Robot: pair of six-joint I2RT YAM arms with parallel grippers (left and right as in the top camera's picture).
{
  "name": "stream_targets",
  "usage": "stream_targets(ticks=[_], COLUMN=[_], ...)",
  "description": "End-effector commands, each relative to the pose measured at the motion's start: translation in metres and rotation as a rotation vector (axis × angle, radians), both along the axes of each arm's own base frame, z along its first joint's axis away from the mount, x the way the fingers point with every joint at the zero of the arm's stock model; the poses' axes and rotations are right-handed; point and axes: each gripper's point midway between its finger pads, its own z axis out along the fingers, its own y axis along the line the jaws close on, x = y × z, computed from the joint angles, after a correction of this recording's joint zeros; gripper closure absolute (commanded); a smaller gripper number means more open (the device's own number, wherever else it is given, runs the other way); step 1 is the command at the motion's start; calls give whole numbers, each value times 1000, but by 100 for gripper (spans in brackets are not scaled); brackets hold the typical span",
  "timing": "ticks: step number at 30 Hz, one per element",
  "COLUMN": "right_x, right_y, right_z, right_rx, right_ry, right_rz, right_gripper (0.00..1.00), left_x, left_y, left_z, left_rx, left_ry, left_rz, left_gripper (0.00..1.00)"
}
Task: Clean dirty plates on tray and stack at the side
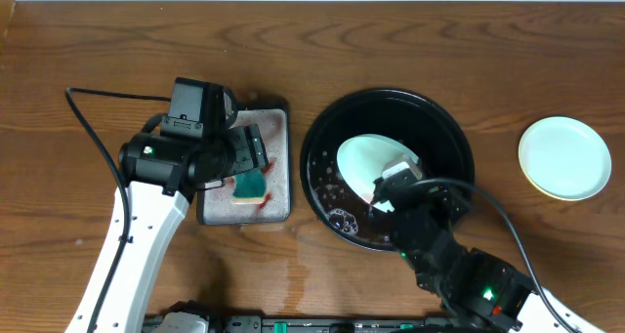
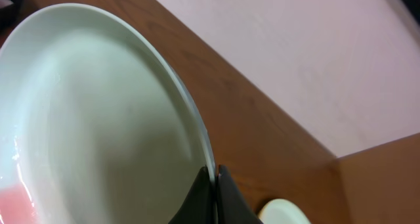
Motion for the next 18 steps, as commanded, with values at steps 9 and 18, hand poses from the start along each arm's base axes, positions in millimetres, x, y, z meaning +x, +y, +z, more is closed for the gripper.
stream_targets(ticks=[9, 18], right_x=[-10, -8], right_y=[2, 3], right_z=[27, 40], right_rx=[-194, -203], right_ry=[-114, -159], right_rz=[6, -6], right_gripper=[99, 99], left_x=[2, 2], left_y=[0, 0], left_z=[5, 5], left_rx=[3, 3], left_ry=[-15, -15], left_rz=[-9, -9], left_gripper=[17, 17])
